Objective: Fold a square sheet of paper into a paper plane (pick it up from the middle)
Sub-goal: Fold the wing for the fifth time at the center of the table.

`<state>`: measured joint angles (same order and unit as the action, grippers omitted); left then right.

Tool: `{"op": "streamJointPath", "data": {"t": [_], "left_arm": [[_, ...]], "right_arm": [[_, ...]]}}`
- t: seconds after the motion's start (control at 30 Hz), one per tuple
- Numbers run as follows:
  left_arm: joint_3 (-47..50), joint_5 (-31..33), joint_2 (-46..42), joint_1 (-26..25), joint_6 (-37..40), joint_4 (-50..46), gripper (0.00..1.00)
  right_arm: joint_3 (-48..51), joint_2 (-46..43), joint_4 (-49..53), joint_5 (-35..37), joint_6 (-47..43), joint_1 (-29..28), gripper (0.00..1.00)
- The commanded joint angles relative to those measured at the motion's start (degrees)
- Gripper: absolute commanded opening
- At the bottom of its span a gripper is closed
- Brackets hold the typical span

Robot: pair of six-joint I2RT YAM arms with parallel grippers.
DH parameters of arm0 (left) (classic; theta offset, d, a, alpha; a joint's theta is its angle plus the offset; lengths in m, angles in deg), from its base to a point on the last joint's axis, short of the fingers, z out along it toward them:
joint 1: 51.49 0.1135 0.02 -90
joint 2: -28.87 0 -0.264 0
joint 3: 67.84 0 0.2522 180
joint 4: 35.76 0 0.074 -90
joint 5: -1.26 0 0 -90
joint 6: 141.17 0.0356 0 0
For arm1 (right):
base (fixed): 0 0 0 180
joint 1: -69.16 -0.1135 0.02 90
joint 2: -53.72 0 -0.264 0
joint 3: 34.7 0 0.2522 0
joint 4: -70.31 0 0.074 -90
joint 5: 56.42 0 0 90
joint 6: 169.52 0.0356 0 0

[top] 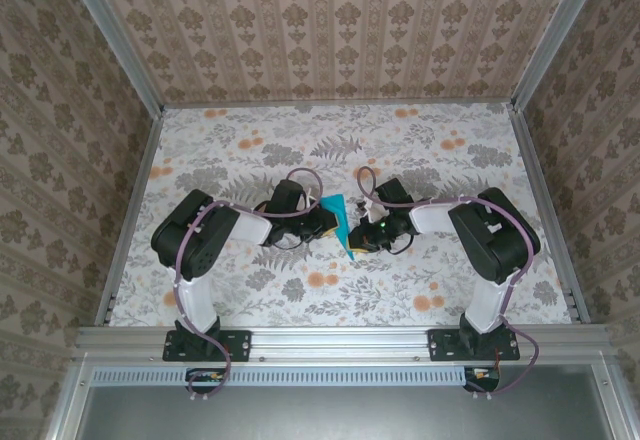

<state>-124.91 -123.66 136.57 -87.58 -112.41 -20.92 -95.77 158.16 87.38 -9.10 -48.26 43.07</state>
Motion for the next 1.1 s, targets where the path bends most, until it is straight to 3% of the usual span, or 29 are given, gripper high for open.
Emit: {"op": "streamJointPath", "data": {"t": [0.0, 0.3, 0.8, 1.07], "left_arm": [[-1.83, -0.67, 0.89, -0.38, 1.9, -1.55, 0.15], [-4.79, -1.23, 0.99, -0.64, 4.66, -5.04, 0.17], [-6.07, -0.07, 2.39, -0.73, 6.12, -8.61, 0.15], [-6.61, -0.26, -3.27, -0.47, 7.37, -9.77, 0.16]], "right_arm": [[-0.48, 2.2, 2.62, 1.92, -0.96, -0.46, 0.12], [-1.77, 2.86, 6.64, 6.04, -3.51, -1.57, 0.09], [-5.22, 4.84, 15.74, 20.95, -6.09, -5.15, 0.1], [-5.38, 5.84, 15.77, 21.5, -4.83, -5.47, 0.09]]}}
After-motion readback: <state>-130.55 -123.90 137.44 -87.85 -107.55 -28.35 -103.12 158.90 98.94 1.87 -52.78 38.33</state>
